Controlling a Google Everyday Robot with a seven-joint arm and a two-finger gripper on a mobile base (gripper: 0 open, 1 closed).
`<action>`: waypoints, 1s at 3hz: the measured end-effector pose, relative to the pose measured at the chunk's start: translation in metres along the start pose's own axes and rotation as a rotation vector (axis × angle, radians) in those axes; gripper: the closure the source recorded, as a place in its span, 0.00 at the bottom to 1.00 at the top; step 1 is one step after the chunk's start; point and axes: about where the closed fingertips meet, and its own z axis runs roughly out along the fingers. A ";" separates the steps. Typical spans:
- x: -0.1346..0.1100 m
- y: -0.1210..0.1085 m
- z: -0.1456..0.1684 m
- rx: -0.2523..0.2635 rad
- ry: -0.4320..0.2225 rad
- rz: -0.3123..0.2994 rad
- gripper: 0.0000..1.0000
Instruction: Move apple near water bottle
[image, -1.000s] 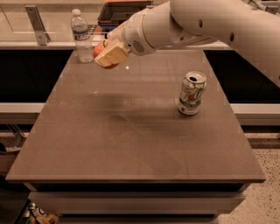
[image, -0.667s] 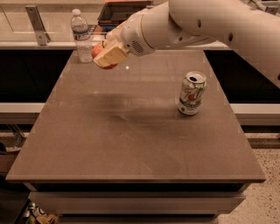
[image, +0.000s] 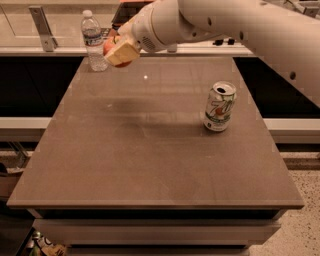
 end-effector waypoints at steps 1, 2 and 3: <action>-0.005 -0.022 0.016 0.024 -0.004 -0.019 1.00; -0.006 -0.042 0.038 0.046 -0.025 -0.023 1.00; -0.004 -0.048 0.054 0.047 -0.041 -0.020 1.00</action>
Offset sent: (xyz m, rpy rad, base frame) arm 0.0786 0.0140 0.0056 0.0262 -0.0728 -0.0367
